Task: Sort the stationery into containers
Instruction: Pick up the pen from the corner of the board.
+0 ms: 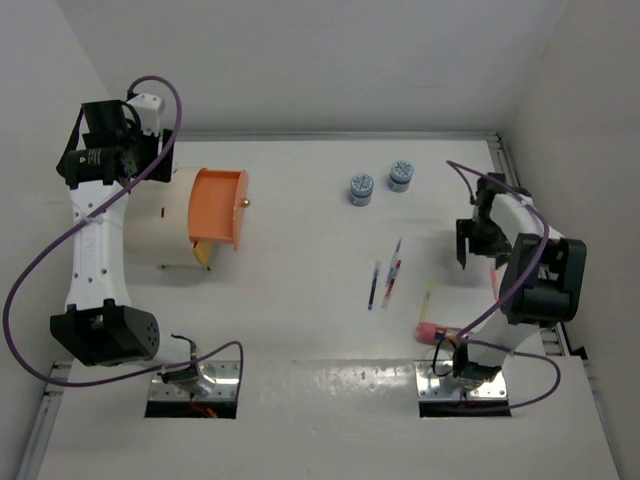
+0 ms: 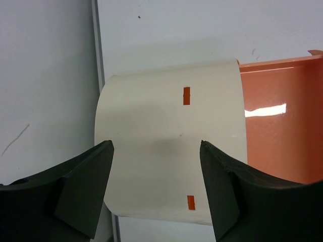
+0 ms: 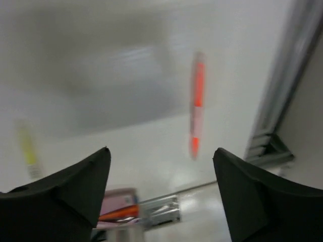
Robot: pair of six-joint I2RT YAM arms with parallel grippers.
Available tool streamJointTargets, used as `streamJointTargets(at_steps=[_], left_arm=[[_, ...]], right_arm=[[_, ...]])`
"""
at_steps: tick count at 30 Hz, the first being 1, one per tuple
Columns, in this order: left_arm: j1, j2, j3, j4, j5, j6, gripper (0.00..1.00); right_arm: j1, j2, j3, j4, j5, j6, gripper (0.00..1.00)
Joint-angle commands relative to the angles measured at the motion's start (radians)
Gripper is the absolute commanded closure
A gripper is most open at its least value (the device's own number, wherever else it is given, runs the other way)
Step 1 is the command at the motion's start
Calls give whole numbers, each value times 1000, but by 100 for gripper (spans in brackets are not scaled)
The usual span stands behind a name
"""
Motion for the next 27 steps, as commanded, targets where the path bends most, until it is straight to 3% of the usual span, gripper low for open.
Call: streamJointTargets(at_steps=[1,4,8,14,18,23,27], left_arm=[[-1,-35,4,7,29,13,25],[-1,-29,4,8,35,23,25],[1,-11,39,4,23,33,25],[2,0,114,-30,3,44,25],[2,0,149,-59,-17,50,25],[2,-25,122,-62,-32,65,25],[2,-25,99,-50,-12,55,25]], right_arm=[[-99,-17,1,25,178,-265,16],[-234,24,16,12,113,-318,4],[-296,117,-50,61,53,-378,4],[-328,309,-90,204,-14,-464,15],[-354,435,16,148,-83,-467,28],[-345,403,25,143,-119,-487,33],[-308,262,28,97,-183,-468,31]])
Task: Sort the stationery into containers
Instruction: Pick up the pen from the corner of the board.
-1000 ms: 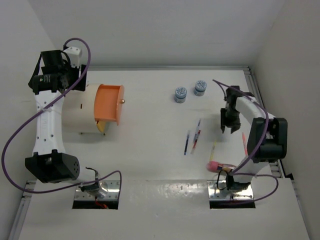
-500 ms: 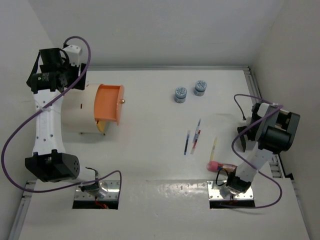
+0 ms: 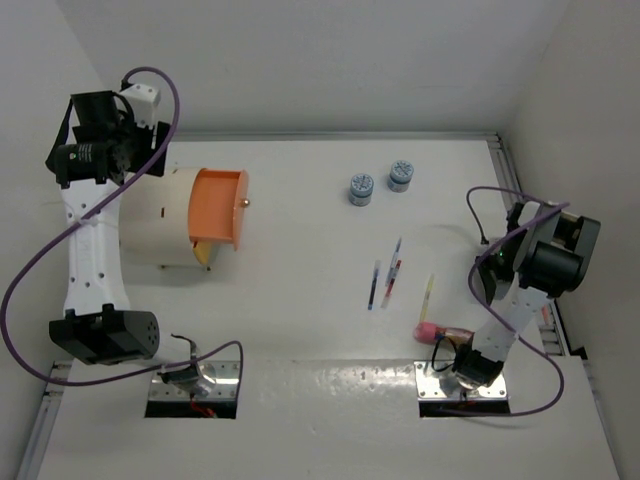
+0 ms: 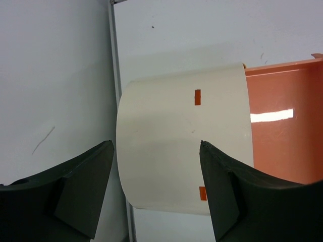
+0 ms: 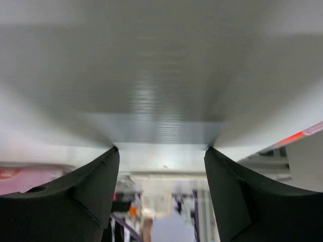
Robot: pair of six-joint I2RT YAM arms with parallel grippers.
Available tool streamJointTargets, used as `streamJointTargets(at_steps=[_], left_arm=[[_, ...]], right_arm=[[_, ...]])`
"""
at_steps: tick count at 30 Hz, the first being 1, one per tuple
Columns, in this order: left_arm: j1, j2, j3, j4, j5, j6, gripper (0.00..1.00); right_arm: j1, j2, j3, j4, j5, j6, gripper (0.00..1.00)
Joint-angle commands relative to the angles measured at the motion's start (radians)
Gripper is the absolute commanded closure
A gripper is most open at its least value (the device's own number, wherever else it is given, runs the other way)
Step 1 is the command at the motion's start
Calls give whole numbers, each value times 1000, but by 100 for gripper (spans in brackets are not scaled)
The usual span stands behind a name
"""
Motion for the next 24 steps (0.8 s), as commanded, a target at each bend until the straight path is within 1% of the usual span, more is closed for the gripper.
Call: streamJointTargets(at_steps=[1,3,4,7,8,11,13,15,17,20,21,24], left_arm=[[-1,-29,-10,8,17,2,25],[0,-28,-10,11,41,-5,25],[0,-28,-8,14,51,-8,25],[0,-23,-7,22,62,-10,27],[-1,-23,-5,22,64,-10,28],[-1,-21,-7,23,68,-13,29],[-1,-23,-5,25,76,-14,29],[-1,-20,-5,25,82,-17,29],[-3,-18,-5,27,91,-21,29],[-4,-14,2,25,100,-25,29],[-7,-14,5,24,105,-27,29],[-3,-14,9,20,105,-22,29]], right_arm=[[33,-92,-7,197,-173,26,30],[31,-141,18,186,-173,40,31],[27,-154,30,186,-163,37,37],[-13,-154,99,168,-131,2,48],[-40,-149,140,151,-113,-6,54],[-105,-123,209,117,-100,-61,69],[-134,-86,237,82,-100,-124,71],[-166,-59,275,48,-113,-191,69],[-189,-11,306,-1,-119,-222,69],[-220,20,312,5,-123,-270,72],[-228,29,314,17,-119,-296,74],[-257,90,324,31,-107,-339,78]])
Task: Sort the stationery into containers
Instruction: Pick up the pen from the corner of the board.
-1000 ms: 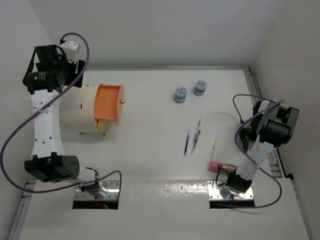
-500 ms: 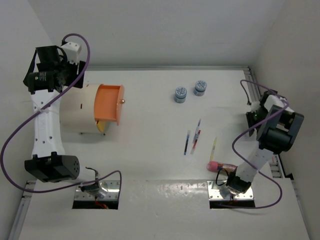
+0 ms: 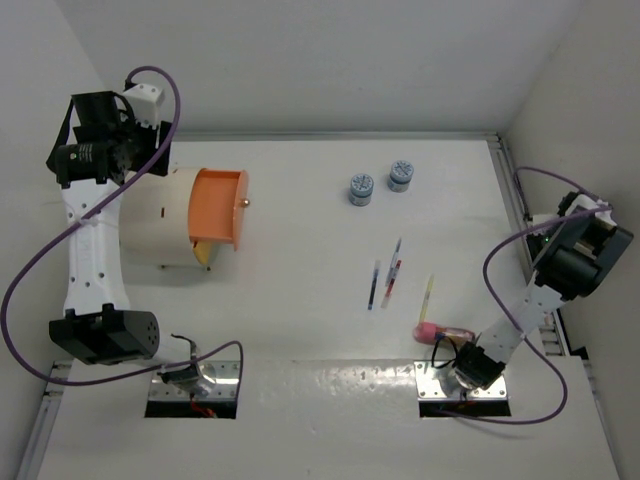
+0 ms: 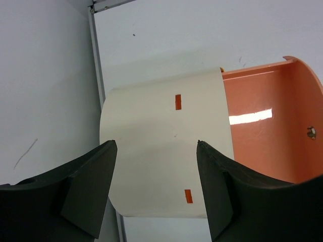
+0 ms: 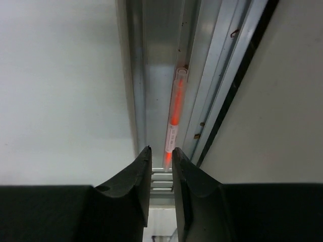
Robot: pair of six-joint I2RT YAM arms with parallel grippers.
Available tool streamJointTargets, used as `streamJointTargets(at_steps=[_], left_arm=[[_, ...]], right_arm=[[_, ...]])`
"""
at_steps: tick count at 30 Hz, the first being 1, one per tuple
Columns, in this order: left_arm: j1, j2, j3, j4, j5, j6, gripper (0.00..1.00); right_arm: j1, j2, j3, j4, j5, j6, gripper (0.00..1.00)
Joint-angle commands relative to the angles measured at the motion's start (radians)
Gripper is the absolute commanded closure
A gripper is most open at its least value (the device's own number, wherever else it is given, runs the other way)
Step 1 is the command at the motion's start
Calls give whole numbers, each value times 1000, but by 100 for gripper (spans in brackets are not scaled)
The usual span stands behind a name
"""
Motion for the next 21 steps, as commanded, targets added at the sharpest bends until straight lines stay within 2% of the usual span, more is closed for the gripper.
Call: streamJointTargets(at_steps=[1,8,13,21], left_arm=[[-4,-14,16,19,20,-10,29],[-5,-14,30,4,12,-10,29],[-10,-12,28,2,11,-15,30],[-21,-2,40,4,3,-23,29]], right_arm=[[-32,47,33,-14,0,-95,78],[-45,100,-3,74,40,-139,76],[-50,123,-8,91,54,-151,68],[-51,167,-14,78,54,-161,72]])
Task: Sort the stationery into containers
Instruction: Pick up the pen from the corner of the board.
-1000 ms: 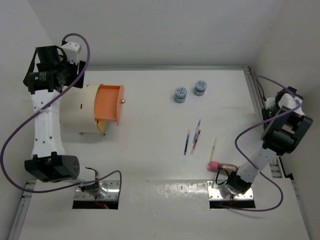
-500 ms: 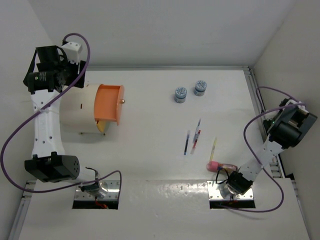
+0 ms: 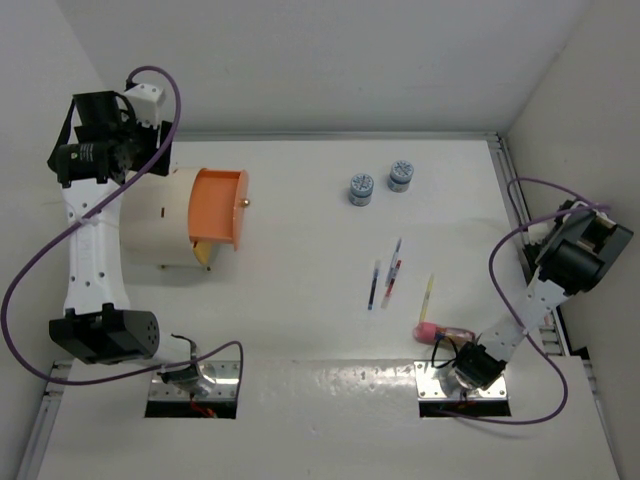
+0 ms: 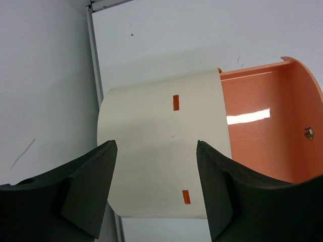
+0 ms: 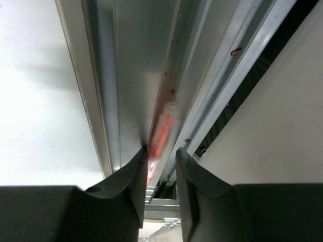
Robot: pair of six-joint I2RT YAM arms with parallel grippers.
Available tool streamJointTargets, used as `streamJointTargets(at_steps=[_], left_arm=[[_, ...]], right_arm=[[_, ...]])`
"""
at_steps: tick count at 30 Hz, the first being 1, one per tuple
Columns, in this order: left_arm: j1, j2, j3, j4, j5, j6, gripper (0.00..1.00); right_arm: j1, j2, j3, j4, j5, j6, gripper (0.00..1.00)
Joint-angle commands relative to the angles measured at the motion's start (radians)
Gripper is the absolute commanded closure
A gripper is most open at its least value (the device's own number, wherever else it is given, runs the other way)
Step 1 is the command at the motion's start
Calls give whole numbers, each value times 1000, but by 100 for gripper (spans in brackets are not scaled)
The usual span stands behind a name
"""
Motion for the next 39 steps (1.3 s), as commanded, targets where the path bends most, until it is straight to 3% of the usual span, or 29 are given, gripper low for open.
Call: streamJointTargets(at_steps=[1,5,7,14,23,29,34,35,36,39], left_arm=[[-12,-3,43,1,2,-15,29],[-13,0,49,1,-1,-15,29],[-13,3,51,0,-4,-15,29],[-15,0,38,4,-2,-13,29],[-16,-9,20,29,8,-24,29],[-16,-13,15,50,22,-55,29],[-18,-33,-27,96,42,-99,29],[-19,-42,-37,105,44,-104,29],[-19,-49,-50,124,48,-108,29],[-22,-56,-60,145,67,-131,29]], right_arm=[[-21,58,-11,16,9,-25,73],[-21,83,-24,26,22,-20,86],[-23,86,-27,25,29,-14,100],[-26,48,-25,-16,-1,-3,100],[70,-171,117,-307,-173,98,100],[305,-296,284,-474,-314,236,100],[563,-201,756,-563,-492,527,100],[660,-184,891,-548,-512,576,100],[711,-173,924,-515,-561,669,100],[917,-245,808,-196,-567,878,100]])
